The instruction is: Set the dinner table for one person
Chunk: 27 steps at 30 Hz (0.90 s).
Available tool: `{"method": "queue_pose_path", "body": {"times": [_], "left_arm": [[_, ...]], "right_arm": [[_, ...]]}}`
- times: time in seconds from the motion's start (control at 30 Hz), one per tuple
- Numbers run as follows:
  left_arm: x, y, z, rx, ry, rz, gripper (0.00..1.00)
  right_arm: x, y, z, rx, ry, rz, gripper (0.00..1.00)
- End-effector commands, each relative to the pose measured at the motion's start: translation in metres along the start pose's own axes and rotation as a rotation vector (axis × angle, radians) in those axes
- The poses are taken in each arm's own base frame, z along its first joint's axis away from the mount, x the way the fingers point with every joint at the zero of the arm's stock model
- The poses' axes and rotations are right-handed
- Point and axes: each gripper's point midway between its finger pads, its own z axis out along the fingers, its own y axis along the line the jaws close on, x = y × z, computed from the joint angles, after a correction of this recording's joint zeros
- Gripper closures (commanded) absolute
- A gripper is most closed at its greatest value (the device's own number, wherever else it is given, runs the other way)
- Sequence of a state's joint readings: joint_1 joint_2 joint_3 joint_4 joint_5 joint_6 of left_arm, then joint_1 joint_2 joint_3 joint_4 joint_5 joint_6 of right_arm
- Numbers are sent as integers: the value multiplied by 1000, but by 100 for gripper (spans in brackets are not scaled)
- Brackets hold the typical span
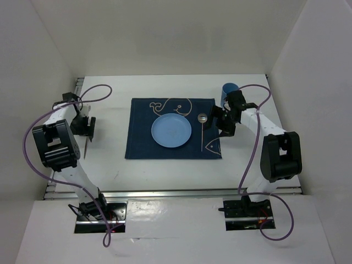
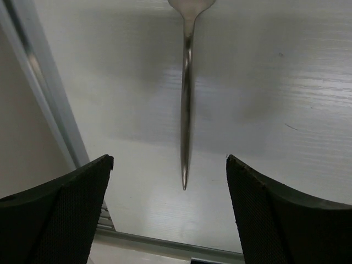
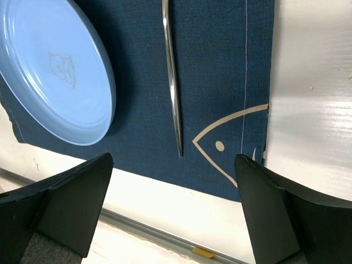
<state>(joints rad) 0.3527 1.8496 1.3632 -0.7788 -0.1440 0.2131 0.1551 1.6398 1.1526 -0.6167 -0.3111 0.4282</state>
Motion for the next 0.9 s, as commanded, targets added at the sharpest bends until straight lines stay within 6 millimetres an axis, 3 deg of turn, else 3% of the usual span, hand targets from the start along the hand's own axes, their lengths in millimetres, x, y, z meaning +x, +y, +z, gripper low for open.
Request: {"method": "queue_pose_path", "body": {"times": [0.0,0.13,0.23,0.37,0.4,0.47,0.5,0.53,0.7,0.87], "left_arm": [[3,-13,18,88,18,17,11],[12,-19,50,115,79,-8,15],[9,-23,57,140,86,-8,25],[15,-20,69,154,108,-27,48],[17,-21,72,158,120,-27,61],[19,-26,75,197,127,-38,72],[17,-27,73,211,123,-39,81],[17,-31,75,229,127,-41,100],[10,-52,71,340,98,-94,100],[-14,-71,26,473,-20,-155,100]], "right_arm": [[-20,23,-27,-50,-78,-57,1],[-21,24,-29,-50,-78,-57,1],[-22,26,-37,-45,-94,-60,1],[-26,24,-42,-23,-117,-62,1],[-27,25,-45,-26,-125,-64,1],[-28,25,-47,-18,-129,-64,1],[-28,25,-47,-18,-129,-64,1],[-33,29,-52,-27,-147,-70,1],[-35,27,-55,-14,-165,-71,1],[-29,20,-63,15,-192,-49,1]]}}
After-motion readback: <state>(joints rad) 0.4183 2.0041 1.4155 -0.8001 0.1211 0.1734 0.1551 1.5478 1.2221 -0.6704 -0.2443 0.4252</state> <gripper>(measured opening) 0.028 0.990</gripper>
